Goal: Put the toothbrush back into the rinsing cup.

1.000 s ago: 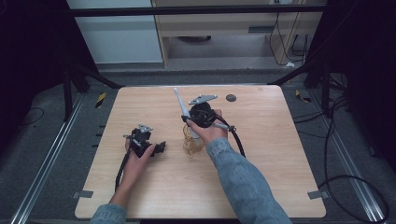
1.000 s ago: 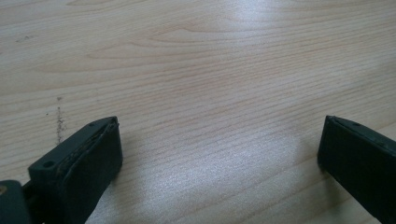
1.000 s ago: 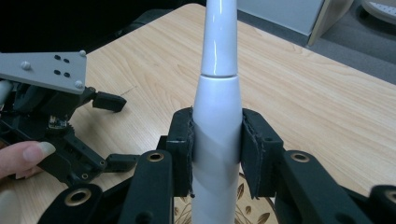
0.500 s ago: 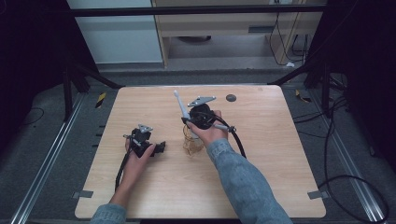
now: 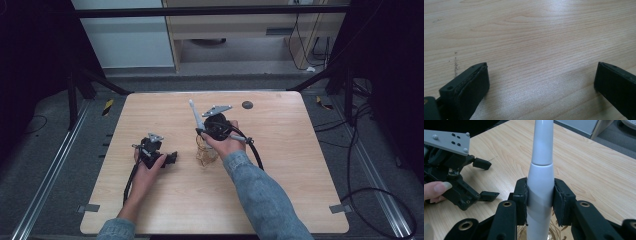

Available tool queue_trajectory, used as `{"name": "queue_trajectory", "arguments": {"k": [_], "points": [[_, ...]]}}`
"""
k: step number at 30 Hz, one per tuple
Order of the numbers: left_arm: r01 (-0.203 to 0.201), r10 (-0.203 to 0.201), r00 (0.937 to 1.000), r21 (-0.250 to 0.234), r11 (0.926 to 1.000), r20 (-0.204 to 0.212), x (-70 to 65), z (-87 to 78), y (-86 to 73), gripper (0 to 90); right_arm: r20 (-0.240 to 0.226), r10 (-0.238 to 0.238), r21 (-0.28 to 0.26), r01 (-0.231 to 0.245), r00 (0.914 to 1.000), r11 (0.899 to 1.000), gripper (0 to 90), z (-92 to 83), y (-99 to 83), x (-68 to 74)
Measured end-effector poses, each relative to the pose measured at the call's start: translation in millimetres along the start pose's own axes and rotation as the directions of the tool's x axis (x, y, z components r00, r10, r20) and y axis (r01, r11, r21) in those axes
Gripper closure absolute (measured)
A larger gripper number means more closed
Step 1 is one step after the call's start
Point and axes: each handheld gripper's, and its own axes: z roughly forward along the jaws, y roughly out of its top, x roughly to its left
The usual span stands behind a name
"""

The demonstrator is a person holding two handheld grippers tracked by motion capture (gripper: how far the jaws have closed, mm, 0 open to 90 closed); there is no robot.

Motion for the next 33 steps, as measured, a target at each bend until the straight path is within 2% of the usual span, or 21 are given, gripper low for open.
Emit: {"name": "queue_trajectory", "arguments": {"k": [19, 33], "points": [[0.000, 0.000, 1.0000, 0.000, 1.0000, 0.000, 0.0, 0.0, 0.0, 0.0, -0.004, -0.014, 0.023, 0.014, 0.9999, 1.000, 66.8, 0.6, -7.3, 1.3], [0.001, -0.001, 1.0000, 0.000, 1.0000, 0.000, -0.1, 0.0, 0.0, 0.0, -0.010, -0.013, 0.020, 0.013, 0.9999, 1.000, 66.7, 1.0, -11.4, 0.1]]}}
